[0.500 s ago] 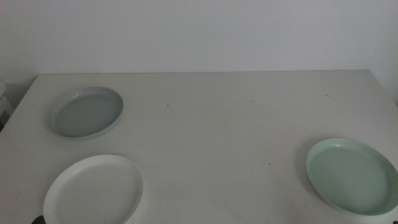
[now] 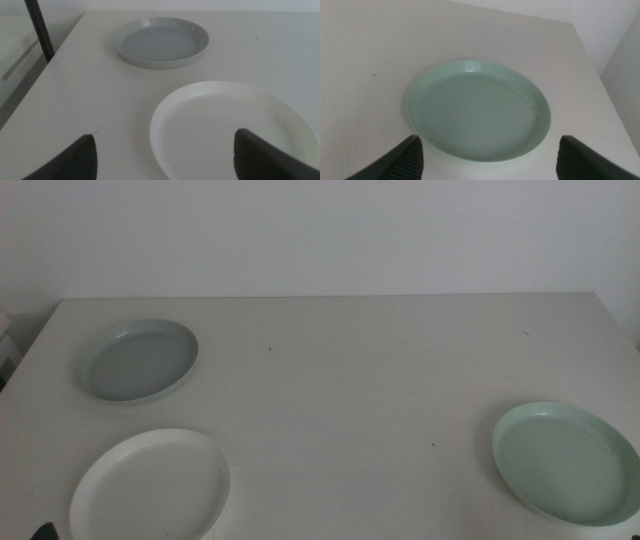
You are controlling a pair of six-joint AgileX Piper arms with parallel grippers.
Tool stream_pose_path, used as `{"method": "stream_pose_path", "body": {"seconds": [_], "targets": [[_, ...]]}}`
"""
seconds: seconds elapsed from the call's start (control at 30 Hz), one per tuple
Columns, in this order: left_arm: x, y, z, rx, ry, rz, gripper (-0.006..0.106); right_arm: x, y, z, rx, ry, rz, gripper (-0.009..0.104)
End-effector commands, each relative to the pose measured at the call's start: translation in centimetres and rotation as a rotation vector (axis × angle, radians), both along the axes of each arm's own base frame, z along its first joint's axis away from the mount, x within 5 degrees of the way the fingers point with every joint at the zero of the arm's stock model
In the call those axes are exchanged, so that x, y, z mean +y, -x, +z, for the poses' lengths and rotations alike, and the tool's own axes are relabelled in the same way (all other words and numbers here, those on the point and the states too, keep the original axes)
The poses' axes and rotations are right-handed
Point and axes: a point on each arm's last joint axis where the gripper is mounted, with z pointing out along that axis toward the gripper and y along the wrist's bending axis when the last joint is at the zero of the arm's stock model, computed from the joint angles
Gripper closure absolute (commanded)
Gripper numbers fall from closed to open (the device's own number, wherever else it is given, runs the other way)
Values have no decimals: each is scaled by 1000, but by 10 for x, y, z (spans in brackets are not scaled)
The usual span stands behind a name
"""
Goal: Stack the three bowls on top of each other.
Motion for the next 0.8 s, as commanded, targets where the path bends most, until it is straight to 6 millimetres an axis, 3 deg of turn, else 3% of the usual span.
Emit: {"method": "stream_pose_path", "body": {"seconds": [0.0,0.1,0.3,0.77], "targets": [[0,-1,9,-95,13,7,-5,-2,0,9,-106,15,-17,26],[0,-1,9,-96,14,7,-5,-2,0,9,-106,15,-17,26],[-1,-6,47,-94,53,4,-5,-2,0,9,-106,15,-17,26],[-2,-49,183,246,50,-11,-5,-2,0,9,-106,15,-17,26]]}}
